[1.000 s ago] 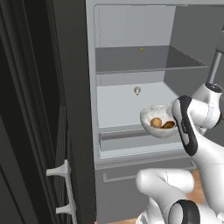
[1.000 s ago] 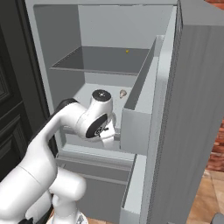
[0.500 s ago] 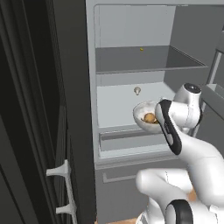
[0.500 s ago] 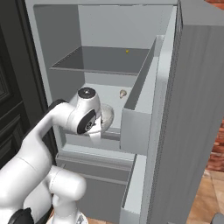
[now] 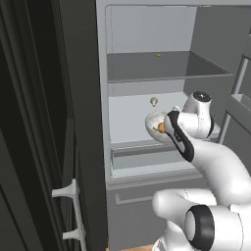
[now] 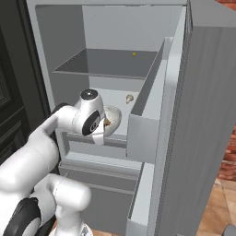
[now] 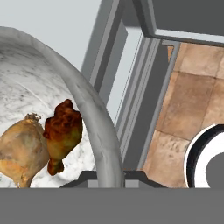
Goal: Pick the chicken drumstick and onion from their plates and place them in the bowl. Then put the bowl in the fridge.
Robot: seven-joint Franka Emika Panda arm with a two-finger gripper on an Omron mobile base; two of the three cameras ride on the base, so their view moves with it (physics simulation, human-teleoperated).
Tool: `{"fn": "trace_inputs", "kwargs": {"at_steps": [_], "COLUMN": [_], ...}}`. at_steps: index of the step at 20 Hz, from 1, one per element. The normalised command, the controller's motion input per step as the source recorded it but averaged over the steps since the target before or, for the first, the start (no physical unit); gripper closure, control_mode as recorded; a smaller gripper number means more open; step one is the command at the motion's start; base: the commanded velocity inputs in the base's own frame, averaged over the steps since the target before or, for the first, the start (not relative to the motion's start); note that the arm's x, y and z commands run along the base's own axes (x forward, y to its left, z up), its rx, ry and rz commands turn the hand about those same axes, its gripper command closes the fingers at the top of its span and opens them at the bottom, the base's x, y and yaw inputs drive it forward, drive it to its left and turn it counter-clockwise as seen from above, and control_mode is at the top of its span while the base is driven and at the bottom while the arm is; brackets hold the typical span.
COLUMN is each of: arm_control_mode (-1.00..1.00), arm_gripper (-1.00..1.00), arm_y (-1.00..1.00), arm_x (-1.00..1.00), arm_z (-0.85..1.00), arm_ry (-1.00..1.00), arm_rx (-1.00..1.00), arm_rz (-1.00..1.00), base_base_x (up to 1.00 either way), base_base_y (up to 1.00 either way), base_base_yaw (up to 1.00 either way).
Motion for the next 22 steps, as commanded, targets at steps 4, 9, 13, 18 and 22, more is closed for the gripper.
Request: {"fn": "trace_inputs", "kwargs": {"at_steps": [4,9,13,18,22], "arm_control_mode": [-1.00,-1.00,-1.00,-1.00,-1.00], "arm_gripper": [1.00,1.00,1.00,1.00,1.00], "arm_y": [0.14,0.17,0.16,0.19,0.19], "arm_x": [0.25,0.24,0.26,0.35,0.37], "arm_z": [0.00,0.00,-0.05,-0.06,-0.11], "arm_ry": [0.00,0.00,-0.05,-0.08,-0.12], "arm_rx": [0.09,0.13,0.06,0.00,0.00], "arm_rz": [0.00,0.00,0.00,0.00,-0.01], "base_base_x": [0.00,0.00,0.00,0.00,0.00], "base_base_y": [0.00,0.00,0.00,0.00,0.00], "base_base_yaw": [0.00,0.00,0.00,0.00,0.00]}}
